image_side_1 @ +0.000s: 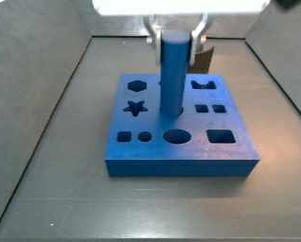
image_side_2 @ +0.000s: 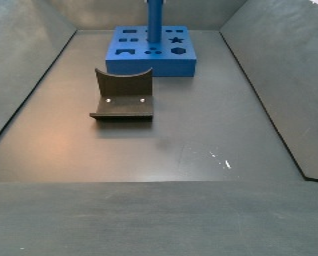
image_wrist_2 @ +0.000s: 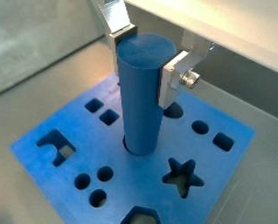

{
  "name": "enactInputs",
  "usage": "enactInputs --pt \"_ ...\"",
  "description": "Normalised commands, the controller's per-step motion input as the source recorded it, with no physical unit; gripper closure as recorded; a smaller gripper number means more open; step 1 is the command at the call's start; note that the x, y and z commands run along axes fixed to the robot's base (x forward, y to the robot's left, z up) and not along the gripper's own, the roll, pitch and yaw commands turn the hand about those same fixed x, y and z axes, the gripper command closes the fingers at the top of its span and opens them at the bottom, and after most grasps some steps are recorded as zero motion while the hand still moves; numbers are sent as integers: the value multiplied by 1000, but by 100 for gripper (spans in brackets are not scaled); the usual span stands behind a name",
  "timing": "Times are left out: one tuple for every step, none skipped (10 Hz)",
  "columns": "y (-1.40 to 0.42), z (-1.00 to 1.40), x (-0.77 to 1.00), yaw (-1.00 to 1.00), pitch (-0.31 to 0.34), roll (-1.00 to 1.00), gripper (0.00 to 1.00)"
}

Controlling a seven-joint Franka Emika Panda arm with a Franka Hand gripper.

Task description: Insert the round object.

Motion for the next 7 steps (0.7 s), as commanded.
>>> enactInputs --pt "0 -449 -17 0 -11 -16 100" --pt "0 -451 -34 0 -14 0 100" --pt "0 -440 -3 0 -17 -3 100" --pt "0 -411 -6 0 -9 0 100" --pt "-51 -300 -11 0 0 0 100" --pt "0 -11 0 0 0 -34 100" --pt "0 0 0 0 0 0 100"
